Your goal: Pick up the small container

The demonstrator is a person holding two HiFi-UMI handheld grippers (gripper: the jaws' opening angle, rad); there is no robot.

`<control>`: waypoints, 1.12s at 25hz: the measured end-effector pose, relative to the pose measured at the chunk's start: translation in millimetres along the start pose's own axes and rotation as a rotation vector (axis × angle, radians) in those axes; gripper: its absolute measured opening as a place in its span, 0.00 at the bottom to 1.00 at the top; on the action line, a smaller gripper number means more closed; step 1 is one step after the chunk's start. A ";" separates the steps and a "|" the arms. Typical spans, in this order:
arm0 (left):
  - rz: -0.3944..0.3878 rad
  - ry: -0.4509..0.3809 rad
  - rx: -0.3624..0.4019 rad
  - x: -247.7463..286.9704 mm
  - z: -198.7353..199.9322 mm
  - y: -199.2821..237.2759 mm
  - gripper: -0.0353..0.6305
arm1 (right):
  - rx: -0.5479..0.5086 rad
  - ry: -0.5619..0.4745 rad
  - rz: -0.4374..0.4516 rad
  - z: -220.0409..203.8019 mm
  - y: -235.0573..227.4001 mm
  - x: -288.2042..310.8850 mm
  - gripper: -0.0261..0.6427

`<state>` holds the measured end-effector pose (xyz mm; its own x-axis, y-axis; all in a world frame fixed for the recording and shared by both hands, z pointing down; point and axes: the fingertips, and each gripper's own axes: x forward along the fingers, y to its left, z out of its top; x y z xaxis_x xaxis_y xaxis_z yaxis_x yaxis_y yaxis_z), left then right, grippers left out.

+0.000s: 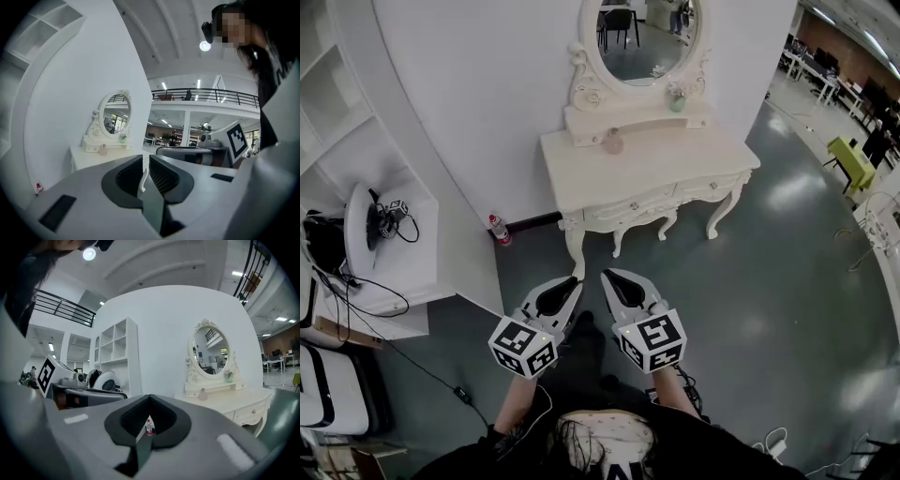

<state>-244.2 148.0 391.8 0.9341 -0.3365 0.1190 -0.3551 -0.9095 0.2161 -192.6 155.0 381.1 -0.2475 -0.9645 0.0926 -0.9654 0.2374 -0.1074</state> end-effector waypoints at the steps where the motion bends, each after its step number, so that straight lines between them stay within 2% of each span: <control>1: -0.002 0.004 -0.006 4.6 -1.5 5.1 0.09 | 0.004 0.001 0.002 -1.1 -3.7 4.6 0.05; 9: -0.040 0.039 -0.040 69.9 0.1 72.9 0.09 | 0.042 0.028 -0.032 -8.2 -64.1 75.6 0.05; 16: -0.091 0.064 -0.046 135.0 28.0 148.1 0.09 | 0.073 0.057 -0.070 2.4 -118.6 160.7 0.05; 28: -0.183 0.106 -0.052 216.7 44.6 229.3 0.09 | 0.079 0.112 -0.136 5.1 -182.1 251.6 0.05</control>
<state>-121.6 -144.3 423.9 0.9753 -0.1364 0.1738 -0.1834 -0.9385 0.2925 -78.7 -131.5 418.9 -0.1272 -0.9669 0.2210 -0.9823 0.0920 -0.1629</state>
